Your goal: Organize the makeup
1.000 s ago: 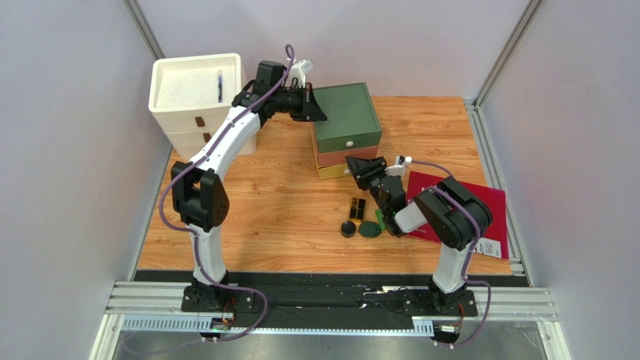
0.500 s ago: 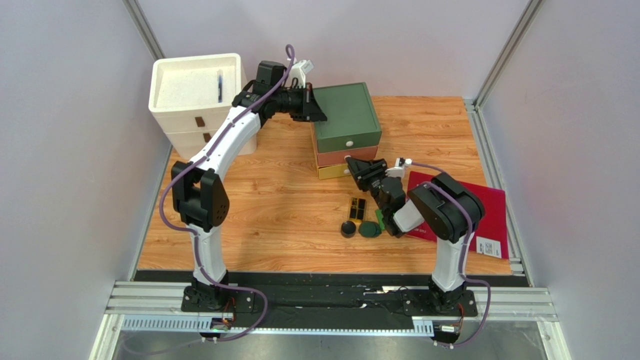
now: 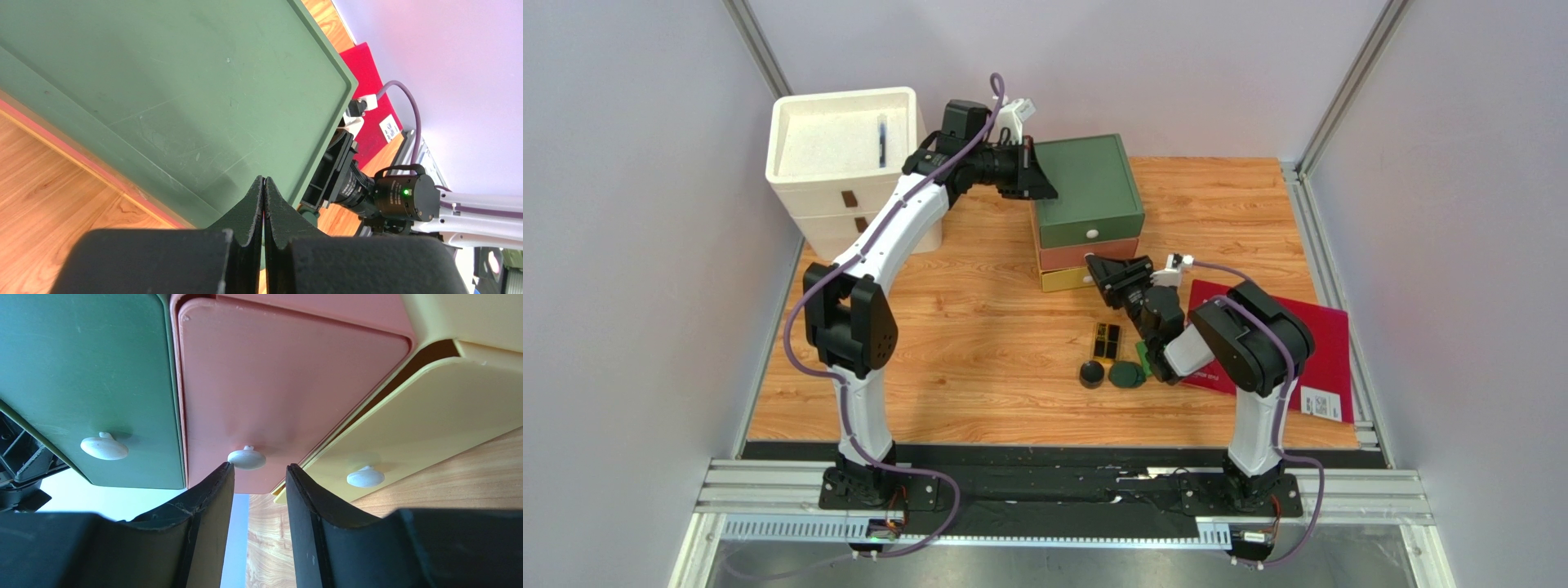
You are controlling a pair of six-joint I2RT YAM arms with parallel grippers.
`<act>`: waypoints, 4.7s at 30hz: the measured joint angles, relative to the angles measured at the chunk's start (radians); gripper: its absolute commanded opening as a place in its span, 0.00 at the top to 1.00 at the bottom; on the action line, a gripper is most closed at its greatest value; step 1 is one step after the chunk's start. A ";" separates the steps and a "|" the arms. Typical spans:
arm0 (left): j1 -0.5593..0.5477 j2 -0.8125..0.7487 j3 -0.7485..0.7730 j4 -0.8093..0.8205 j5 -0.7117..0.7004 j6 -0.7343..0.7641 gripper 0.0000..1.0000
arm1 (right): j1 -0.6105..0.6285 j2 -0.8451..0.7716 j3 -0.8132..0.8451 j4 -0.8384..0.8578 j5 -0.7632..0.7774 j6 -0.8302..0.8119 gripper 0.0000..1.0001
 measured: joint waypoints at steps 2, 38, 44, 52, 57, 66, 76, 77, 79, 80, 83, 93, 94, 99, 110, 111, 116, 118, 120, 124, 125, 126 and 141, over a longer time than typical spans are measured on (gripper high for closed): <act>0.000 0.003 0.000 0.000 0.005 0.000 1.00 | 0.000 0.000 0.001 0.000 -0.003 0.000 0.58; 0.000 0.029 0.000 -0.030 0.014 0.015 1.00 | -0.021 0.013 0.034 -0.002 -0.013 -0.005 0.71; 0.000 0.029 0.000 -0.037 0.017 0.019 1.00 | -0.022 0.060 0.101 -0.010 -0.046 -0.005 0.72; 0.000 0.029 0.000 -0.039 0.020 0.021 1.00 | -0.024 0.062 0.101 -0.011 -0.048 0.000 1.00; 0.000 0.029 0.000 -0.041 0.022 0.021 1.00 | -0.024 0.062 0.092 -0.003 -0.049 0.005 1.00; 0.000 0.034 0.004 -0.044 0.027 0.017 1.00 | -0.010 -0.046 -0.040 -0.002 -0.071 0.005 1.00; 0.000 0.049 0.023 -0.044 0.039 0.010 1.00 | 0.062 -0.154 -0.147 -0.013 -0.040 0.004 1.00; 0.000 0.050 0.024 -0.043 0.040 0.010 1.00 | 0.068 -0.156 -0.152 -0.013 -0.037 0.005 1.00; 0.000 0.054 0.028 -0.043 0.045 0.009 1.00 | 0.082 -0.165 -0.166 -0.019 -0.023 0.008 1.00; 0.000 0.055 0.029 -0.043 0.046 0.010 1.00 | 0.089 -0.172 -0.176 -0.027 -0.015 0.009 1.00; 0.000 0.056 0.029 -0.043 0.053 0.009 1.00 | 0.104 -0.212 -0.201 -0.060 0.002 0.013 0.95; 0.000 0.060 0.029 -0.040 0.064 0.010 1.00 | 0.113 -0.339 -0.207 -0.240 0.002 0.002 0.66; 0.000 0.060 0.029 -0.040 0.065 0.009 1.00 | 0.113 -0.359 -0.200 -0.287 -0.003 -0.002 0.59; 0.000 0.060 0.030 -0.041 0.065 0.010 1.00 | 0.117 -0.507 -0.131 -0.564 -0.024 -0.059 0.50; 0.000 0.061 0.034 -0.045 0.065 0.014 1.00 | 0.121 -0.792 -0.085 -1.003 -0.030 -0.180 0.40; 0.000 0.061 0.034 -0.045 0.065 0.014 1.00 | 0.121 -0.807 -0.085 -1.032 -0.030 -0.188 0.40; 0.000 0.061 0.034 -0.045 0.065 0.015 1.00 | 0.121 -0.855 -0.026 -1.265 -0.035 -0.336 0.42; 0.000 0.061 0.034 -0.045 0.065 0.015 1.00 | 0.121 -0.844 0.039 -1.361 -0.050 -0.436 0.42; 0.000 0.062 0.034 -0.046 0.066 0.015 1.00 | 0.127 -0.820 0.106 -1.436 -0.064 -0.530 0.26; 0.000 0.062 0.034 -0.047 0.068 0.015 1.00 | 0.182 -0.722 0.246 -1.566 -0.064 -0.711 0.24; 0.000 0.062 0.034 -0.047 0.068 0.015 1.00 | 0.206 -0.688 0.278 -1.592 -0.064 -0.749 0.25; 0.000 0.062 0.034 -0.048 0.069 0.015 1.00 | 0.227 -0.657 0.303 -1.612 -0.063 -0.777 0.25; 0.000 0.062 0.034 -0.052 0.079 0.021 1.00 | 0.451 -0.372 0.412 -1.838 0.005 -0.967 0.28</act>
